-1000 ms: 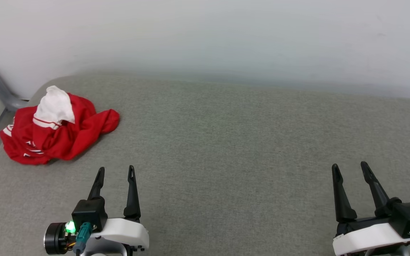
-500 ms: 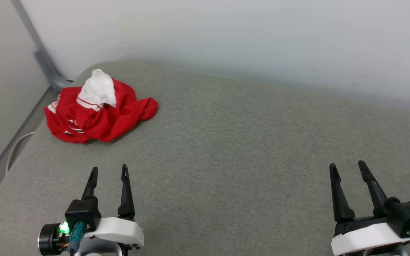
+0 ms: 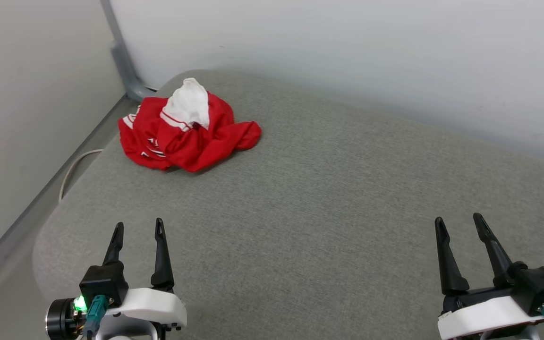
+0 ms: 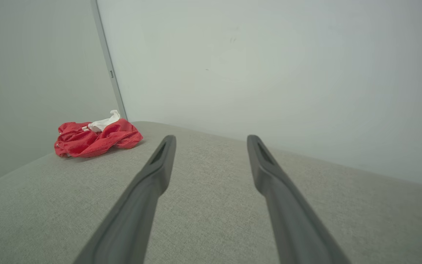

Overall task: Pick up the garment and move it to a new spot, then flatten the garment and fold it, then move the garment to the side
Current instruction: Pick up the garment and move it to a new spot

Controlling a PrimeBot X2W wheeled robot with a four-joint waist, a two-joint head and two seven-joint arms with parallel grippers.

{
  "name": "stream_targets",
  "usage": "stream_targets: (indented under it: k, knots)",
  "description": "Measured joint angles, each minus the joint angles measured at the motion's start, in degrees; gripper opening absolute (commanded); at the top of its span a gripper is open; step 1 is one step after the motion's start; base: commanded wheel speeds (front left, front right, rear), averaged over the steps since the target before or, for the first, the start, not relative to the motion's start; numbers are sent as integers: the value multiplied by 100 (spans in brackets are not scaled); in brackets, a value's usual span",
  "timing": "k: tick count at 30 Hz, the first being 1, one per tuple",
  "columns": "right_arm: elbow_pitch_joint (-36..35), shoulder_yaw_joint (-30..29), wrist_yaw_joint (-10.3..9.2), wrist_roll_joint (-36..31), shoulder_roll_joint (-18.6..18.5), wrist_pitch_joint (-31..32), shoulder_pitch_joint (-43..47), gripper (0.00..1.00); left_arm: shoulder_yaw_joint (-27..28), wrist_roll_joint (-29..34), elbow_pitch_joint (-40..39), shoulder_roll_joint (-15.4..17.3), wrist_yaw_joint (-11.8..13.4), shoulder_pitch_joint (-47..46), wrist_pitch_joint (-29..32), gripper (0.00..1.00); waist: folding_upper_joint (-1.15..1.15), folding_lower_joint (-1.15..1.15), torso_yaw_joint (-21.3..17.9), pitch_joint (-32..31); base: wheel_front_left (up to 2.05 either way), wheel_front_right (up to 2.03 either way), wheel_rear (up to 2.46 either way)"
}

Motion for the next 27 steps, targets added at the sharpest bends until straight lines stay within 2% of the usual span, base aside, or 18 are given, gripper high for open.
stream_targets:
  k: [9,17,21,27]
  knots:
    - [-3,31,0,-1,0,0,-1,100,54,-9,20,0,-8,2,0,100,0,0,363,-4,0,0,0]
    - [18,83,0,-1,0,0,-2,100,98,2,31,0,-26,5,0,100,0,0,446,-12,0,0,0]
    - [9,116,0,-20,0,0,-16,100,91,131,91,-1,-167,-50,0,100,0,0,371,12,0,0,0]
    - [-101,136,0,-235,0,0,-169,100,345,163,185,86,-416,-733,0,100,0,0,188,217,0,0,0]
